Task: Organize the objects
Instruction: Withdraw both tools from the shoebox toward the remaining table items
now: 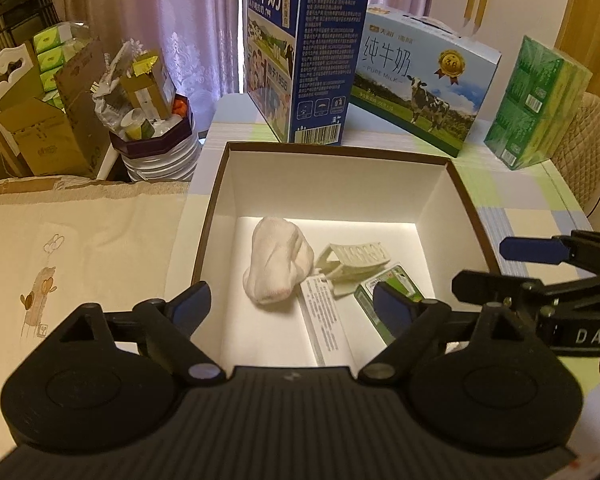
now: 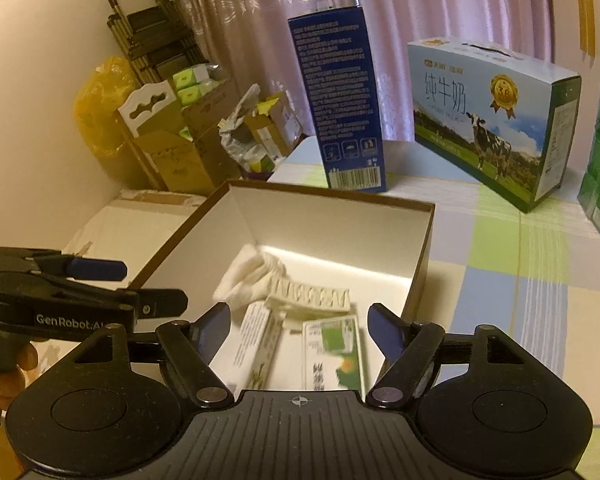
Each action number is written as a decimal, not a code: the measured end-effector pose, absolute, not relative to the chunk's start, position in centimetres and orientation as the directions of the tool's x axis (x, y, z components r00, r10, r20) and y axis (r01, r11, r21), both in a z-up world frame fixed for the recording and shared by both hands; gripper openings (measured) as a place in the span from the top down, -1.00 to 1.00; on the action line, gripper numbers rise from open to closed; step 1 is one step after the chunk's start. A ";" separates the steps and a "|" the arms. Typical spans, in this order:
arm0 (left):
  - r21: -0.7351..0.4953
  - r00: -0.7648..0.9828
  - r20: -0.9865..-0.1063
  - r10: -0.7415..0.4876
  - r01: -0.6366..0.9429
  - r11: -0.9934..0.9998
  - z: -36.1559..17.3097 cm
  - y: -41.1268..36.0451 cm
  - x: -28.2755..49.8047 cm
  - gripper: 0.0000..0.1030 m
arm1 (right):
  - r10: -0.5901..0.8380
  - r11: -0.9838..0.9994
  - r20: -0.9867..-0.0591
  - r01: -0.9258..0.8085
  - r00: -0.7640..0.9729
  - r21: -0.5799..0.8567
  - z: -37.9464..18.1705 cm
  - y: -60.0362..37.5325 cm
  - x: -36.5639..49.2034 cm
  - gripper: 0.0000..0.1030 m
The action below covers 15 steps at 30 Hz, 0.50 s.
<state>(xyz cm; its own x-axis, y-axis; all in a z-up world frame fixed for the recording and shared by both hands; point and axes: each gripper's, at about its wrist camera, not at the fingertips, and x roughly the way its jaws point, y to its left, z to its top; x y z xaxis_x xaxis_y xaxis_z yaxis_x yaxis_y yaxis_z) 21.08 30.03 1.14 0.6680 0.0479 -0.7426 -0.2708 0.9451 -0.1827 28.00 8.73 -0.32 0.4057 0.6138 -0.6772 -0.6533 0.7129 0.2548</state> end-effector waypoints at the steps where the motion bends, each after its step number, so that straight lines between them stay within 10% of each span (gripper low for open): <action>1: -0.183 0.671 -0.740 0.049 -0.272 0.945 1.4 29.8 20.7 -0.68 | 0.613 0.713 -0.680 -0.653 0.403 0.255 -0.3 8.6 27.7 -0.44; 15: -0.213 0.701 -0.712 0.043 -0.274 0.938 3.3 27.3 16.1 -0.70 | 0.599 0.732 -0.668 -0.641 0.442 0.233 1.6 6.0 23.3 -0.47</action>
